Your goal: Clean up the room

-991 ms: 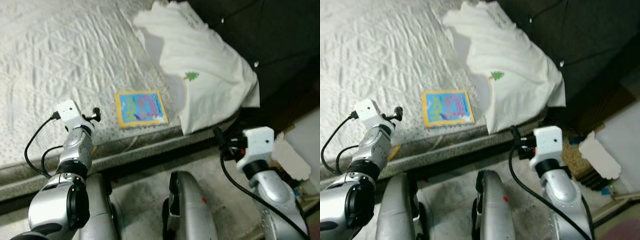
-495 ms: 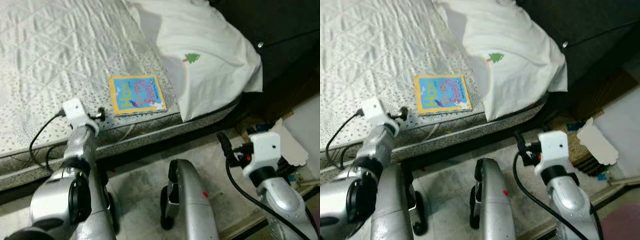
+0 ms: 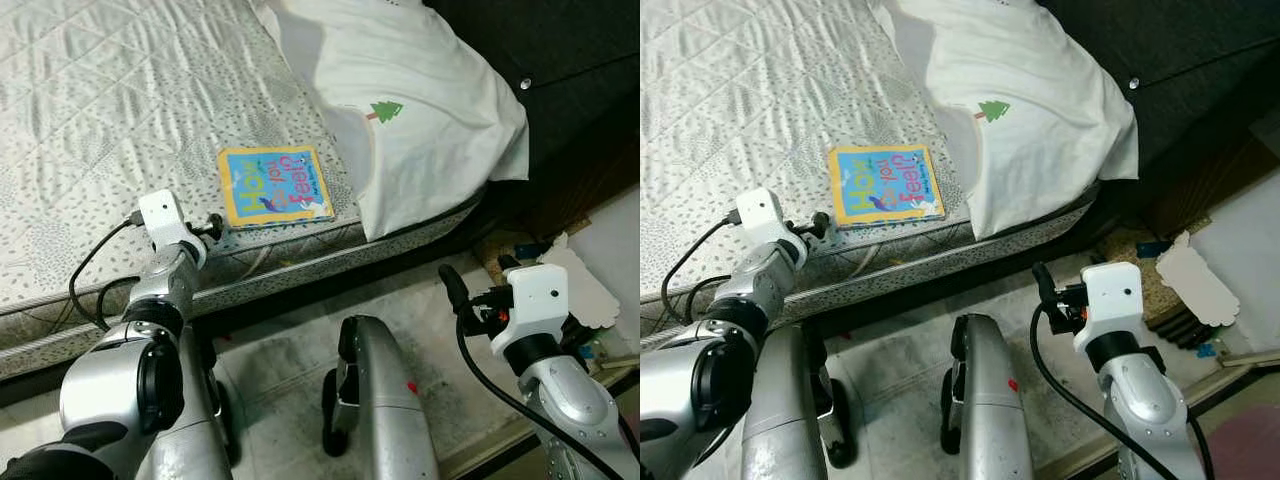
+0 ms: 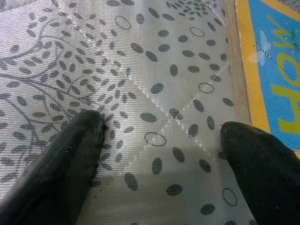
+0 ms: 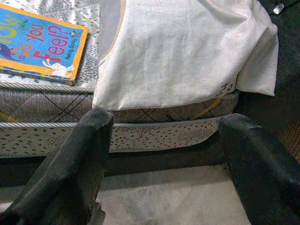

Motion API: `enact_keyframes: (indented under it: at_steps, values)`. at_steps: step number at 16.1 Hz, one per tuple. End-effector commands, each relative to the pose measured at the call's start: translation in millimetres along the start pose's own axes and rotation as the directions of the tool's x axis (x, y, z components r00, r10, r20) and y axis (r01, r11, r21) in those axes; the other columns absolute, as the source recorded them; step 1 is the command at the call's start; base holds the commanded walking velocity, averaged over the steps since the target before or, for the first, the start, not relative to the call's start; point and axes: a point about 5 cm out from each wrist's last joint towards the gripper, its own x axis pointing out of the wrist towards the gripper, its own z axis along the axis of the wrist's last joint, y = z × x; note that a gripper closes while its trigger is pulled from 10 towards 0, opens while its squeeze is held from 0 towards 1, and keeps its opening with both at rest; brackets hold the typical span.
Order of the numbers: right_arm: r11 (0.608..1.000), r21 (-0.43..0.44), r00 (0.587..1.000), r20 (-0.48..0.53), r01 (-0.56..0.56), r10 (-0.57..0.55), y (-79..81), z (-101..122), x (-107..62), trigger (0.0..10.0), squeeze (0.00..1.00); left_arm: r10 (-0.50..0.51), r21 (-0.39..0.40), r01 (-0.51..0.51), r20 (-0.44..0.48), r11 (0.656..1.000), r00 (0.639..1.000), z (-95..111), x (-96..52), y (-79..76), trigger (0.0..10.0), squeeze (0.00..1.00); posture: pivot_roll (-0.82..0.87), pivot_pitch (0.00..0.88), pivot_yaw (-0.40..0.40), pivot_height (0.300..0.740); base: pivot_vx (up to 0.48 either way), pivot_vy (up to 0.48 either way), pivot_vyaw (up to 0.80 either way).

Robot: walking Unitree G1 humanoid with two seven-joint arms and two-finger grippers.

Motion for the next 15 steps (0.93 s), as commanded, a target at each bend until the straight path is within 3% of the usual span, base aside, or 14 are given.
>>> enact_keyframes:
  at_steps: [1, 15]
  values:
    - [1.0, -0.01, 1.0, -0.016, 0.027, -0.027, -6.9, -1, -4.2, 10.0, 0.0, -0.028, 0.002, 0.029, -0.094, 1.0, 0.995, -21, -1.9, -8.7, 10.0, 0.0, -0.25, 0.272, -0.153, 0.543, 0.0, 0.0, 0.0]
    - [1.0, 0.008, 0.999, 0.01, 0.031, -0.031, -3.5, -1, 8.8, 10.0, 0.0, -0.113, -0.015, 0.112, -0.115, 0.994, 0.987, -23, -2.0, -32.8, 10.0, 0.0, -0.23, 0.245, -0.134, 0.543, 0.0, 0.0, 0.0]
